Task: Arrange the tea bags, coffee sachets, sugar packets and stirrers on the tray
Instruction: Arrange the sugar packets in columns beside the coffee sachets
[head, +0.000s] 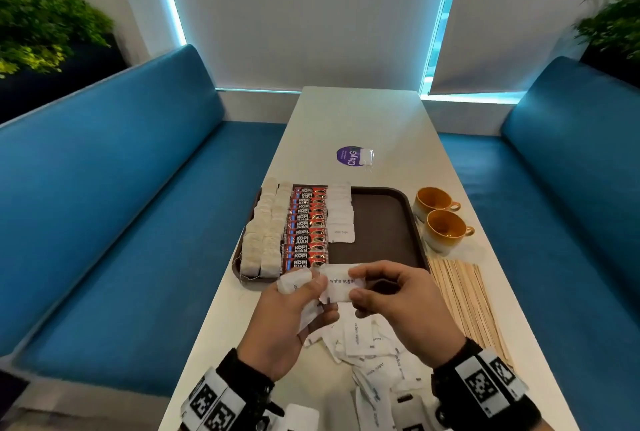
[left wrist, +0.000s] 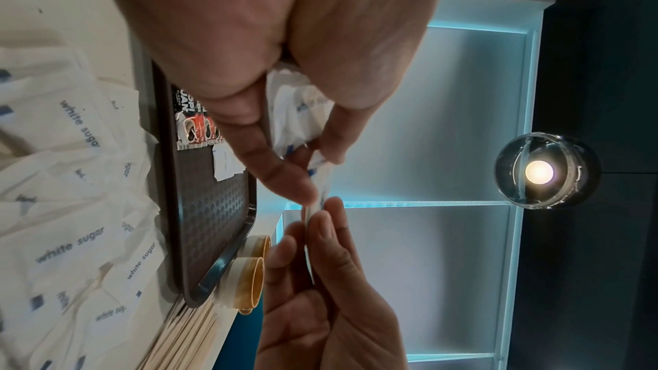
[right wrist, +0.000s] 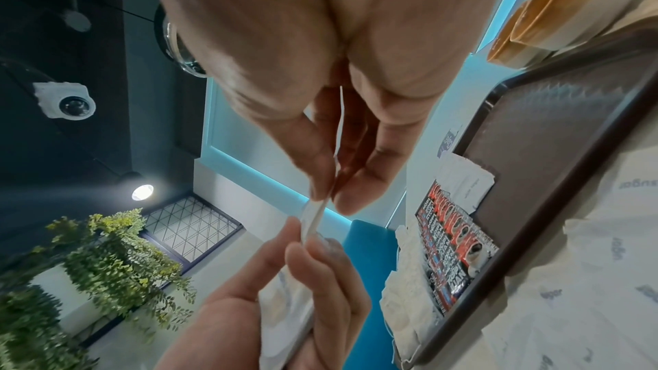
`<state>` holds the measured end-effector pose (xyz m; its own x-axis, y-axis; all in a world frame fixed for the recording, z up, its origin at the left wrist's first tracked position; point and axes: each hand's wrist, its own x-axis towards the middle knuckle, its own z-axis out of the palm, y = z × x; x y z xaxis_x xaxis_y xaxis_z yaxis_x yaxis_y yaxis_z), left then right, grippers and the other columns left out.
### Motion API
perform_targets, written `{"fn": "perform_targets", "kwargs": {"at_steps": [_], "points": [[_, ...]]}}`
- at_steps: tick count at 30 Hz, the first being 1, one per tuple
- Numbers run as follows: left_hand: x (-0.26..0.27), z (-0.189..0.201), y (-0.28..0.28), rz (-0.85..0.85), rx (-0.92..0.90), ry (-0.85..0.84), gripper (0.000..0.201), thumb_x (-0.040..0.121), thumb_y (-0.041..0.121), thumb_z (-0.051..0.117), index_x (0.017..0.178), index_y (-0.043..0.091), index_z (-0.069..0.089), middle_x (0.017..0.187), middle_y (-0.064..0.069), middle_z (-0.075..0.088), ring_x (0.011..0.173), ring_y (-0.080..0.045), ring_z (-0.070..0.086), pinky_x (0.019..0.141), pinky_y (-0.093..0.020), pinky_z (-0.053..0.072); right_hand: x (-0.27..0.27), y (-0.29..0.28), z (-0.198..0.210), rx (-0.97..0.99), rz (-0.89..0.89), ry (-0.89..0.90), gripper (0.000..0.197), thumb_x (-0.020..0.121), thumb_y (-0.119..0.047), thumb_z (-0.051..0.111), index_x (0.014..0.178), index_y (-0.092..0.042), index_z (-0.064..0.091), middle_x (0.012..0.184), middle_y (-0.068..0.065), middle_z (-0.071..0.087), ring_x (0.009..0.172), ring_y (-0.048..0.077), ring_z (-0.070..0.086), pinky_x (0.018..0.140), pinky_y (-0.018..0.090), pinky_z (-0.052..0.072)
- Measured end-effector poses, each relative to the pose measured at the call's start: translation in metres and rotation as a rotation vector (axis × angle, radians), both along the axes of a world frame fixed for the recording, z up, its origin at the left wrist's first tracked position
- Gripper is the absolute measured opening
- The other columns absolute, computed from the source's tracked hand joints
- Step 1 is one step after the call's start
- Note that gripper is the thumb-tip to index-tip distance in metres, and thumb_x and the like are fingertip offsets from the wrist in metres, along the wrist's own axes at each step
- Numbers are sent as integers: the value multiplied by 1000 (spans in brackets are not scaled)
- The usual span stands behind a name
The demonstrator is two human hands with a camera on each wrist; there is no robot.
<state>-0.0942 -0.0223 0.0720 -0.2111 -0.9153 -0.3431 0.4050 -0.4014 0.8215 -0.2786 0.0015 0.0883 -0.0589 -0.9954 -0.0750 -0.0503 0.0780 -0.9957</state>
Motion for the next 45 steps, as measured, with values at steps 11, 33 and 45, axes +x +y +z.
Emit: {"fn": "perform_targets", "kwargs": {"at_steps": [11, 33, 45], "points": [[-1, -10, -8, 50, 57, -101, 22, 95, 24, 67, 107, 6, 66, 76, -11, 57, 52, -15, 45, 47, -24, 35, -3, -3, -3, 64, 62, 3, 30, 76, 4, 84, 104, -8, 80, 91, 15, 78, 73, 35, 74, 67, 29, 62], [37, -31, -31, 4, 203, 78, 38, 94, -12, 41, 126, -2, 59, 121, -32, 66, 98, -51, 70, 80, -53, 62, -28, -206, -99, 355, -40, 497, 15, 82, -3, 83, 86, -17, 78, 90, 10, 77, 79, 23, 75, 71, 35, 65], [42, -35, -31, 9, 209, 120, 41, 92, -14, 39, 127, -2, 58, 120, -31, 67, 100, -51, 70, 81, -53, 62, -28, -213, -103, 342, -44, 594, 16, 80, -13, 87, 88, -17, 74, 87, 8, 74, 64, 19, 69, 66, 35, 65]]}}
